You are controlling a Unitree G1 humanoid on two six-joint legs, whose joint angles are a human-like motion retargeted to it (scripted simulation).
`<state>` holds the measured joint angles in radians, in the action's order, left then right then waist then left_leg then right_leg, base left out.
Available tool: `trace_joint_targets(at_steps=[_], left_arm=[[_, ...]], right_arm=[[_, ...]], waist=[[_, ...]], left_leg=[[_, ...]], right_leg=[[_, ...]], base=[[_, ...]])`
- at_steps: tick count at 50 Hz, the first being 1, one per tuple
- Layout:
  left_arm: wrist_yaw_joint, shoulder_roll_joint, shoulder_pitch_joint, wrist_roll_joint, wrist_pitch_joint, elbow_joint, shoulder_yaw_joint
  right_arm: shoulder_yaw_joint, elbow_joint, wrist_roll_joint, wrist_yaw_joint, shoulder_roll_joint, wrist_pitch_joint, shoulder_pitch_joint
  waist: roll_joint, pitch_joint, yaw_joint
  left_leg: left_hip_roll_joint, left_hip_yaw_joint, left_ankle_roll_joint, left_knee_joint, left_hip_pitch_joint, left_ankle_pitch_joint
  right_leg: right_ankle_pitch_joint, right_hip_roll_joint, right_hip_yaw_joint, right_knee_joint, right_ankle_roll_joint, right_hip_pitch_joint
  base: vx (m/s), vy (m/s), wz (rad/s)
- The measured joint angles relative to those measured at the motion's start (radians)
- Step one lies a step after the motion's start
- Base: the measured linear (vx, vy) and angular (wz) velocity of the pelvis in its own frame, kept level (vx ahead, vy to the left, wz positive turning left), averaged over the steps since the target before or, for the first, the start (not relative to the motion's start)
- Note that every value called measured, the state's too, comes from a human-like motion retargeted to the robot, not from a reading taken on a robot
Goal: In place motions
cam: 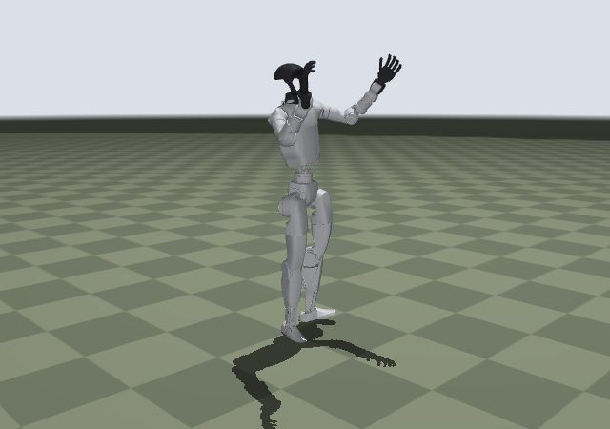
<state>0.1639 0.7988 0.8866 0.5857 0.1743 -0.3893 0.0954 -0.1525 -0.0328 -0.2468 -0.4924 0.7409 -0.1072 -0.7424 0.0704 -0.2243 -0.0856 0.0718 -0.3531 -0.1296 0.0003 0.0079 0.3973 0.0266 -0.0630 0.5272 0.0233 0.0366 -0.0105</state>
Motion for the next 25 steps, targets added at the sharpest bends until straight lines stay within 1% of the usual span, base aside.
trace_joint_targets(at_steps=[2,3,4,6,8,10,11,13,15,18,20,22,25], left_arm=[[0.065,0.063,-0.007,-0.151,0.102,0.026,-0.018],[0.113,0.106,-0.010,-0.262,0.125,0.052,-0.029],[0.166,0.147,-0.011,-0.387,0.127,0.087,-0.038],[0.269,0.217,-0.005,-0.649,0.099,0.167,-0.058],[0.361,0.263,0.011,-0.902,0.056,0.249,-0.082],[0.444,0.306,0.032,-1.120,0.008,0.330,-0.111],[0.479,0.319,0.043,-1.206,-0.012,0.364,-0.128],[0.529,0.335,0.060,-1.325,-0.036,0.415,-0.163],[0.551,0.331,0.064,-1.354,-0.022,0.436,-0.196],[0.522,0.307,0.024,-1.290,0.050,0.409,-0.209],[0.492,0.286,-0.038,-1.236,0.081,0.367,-0.184],[0.455,0.243,-0.131,-1.178,0.083,0.306,-0.137],[0.352,0.134,-0.296,-1.099,0.071,0.185,-0.065]], right_arm=[[0.025,-0.034,-0.036,-0.021,0.032,0.033,-0.004],[0.046,-0.056,-0.063,-0.023,0.055,0.053,-0.008],[0.073,-0.082,-0.100,-0.021,0.083,0.076,-0.016],[0.135,-0.140,-0.199,-0.012,0.149,0.119,-0.042],[0.196,-0.211,-0.341,-0.001,0.221,0.137,-0.079],[0.235,-0.296,-0.513,0.003,0.288,0.113,-0.120],[0.242,-0.334,-0.586,-0.012,0.306,0.083,-0.134],[0.251,-0.385,-0.666,-0.055,0.318,0.039,-0.148],[0.251,-0.387,-0.641,-0.076,0.289,0.049,-0.133],[0.223,-0.319,-0.476,-0.044,0.200,0.104,-0.052],[0.181,-0.262,-0.386,-0.012,0.134,0.128,0.028],[0.122,-0.203,-0.344,0.016,0.064,0.145,0.128],[0.028,-0.090,-0.333,0.049,-0.035,0.167,0.287]], waist=[[0.002,-0.001,-0.001],[0.003,-0.001,-0.001],[0.003,-0.001,-0.003],[0.004,-0.001,-0.007],[0.004,-0.001,-0.009],[0.007,0.001,-0.009],[0.008,0.003,-0.009],[0.012,0.008,-0.008],[0.015,0.013,-0.009],[0.013,0.021,-0.017],[0.007,0.027,-0.026],[0.000,0.030,-0.031],[-0.008,0.030,-0.025]], left_leg=[[0.001,-0.001,0.000,-0.001,-0.003,0.000],[0.001,-0.002,0.000,-0.001,-0.005,0.000],[0.001,-0.003,0.000,-0.001,-0.006,-0.001],[0.001,-0.004,-0.001,-0.002,-0.008,-0.001],[0.000,-0.005,-0.001,-0.001,-0.007,0.000],[0.001,-0.006,0.000,-0.002,-0.005,0.000],[0.001,-0.007,0.000,-0.002,-0.004,0.000],[0.002,-0.007,0.001,-0.002,0.000,0.001],[0.004,-0.006,0.001,-0.002,0.003,0.001],[0.006,-0.003,0.002,0.000,0.005,0.000],[0.006,0.000,0.002,0.001,0.007,-0.001],[0.005,0.002,0.002,0.002,0.008,-0.002],[0.001,0.003,0.002,0.001,0.013,-0.002]], right_leg=[[-0.001,0.001,-0.001,0.000,0.000,-0.004],[-0.001,0.001,-0.002,-0.001,0.000,-0.006],[-0.001,0.001,-0.003,-0.001,0.000,-0.008],[-0.001,0.001,-0.004,-0.001,0.000,-0.010],[-0.001,0.001,-0.006,-0.001,0.000,-0.010],[-0.001,0.001,-0.008,-0.001,0.000,-0.010],[-0.001,0.002,-0.009,-0.001,-0.001,-0.009],[-0.001,0.004,-0.010,-0.001,-0.001,-0.006],[-0.001,0.006,-0.009,-0.001,0.000,-0.002],[0.000,0.008,-0.003,-0.002,0.000,0.006],[0.000,0.008,0.001,-0.002,0.000,0.012],[0.001,0.007,0.004,-0.003,0.000,0.016],[0.000,0.004,0.002,-0.003,-0.001,0.018]], base=[[0.00,0.00,0.00],[0.00,0.00,0.00],[0.00,0.00,0.00],[0.00,0.00,0.00],[0.00,0.00,0.00],[0.00,0.00,0.00],[0.00,0.00,0.00],[0.00,0.00,0.00],[0.00,0.00,0.00],[0.00,0.00,0.00],[0.00,0.00,0.00],[0.00,0.00,0.00],[0.00,0.00,0.00]])
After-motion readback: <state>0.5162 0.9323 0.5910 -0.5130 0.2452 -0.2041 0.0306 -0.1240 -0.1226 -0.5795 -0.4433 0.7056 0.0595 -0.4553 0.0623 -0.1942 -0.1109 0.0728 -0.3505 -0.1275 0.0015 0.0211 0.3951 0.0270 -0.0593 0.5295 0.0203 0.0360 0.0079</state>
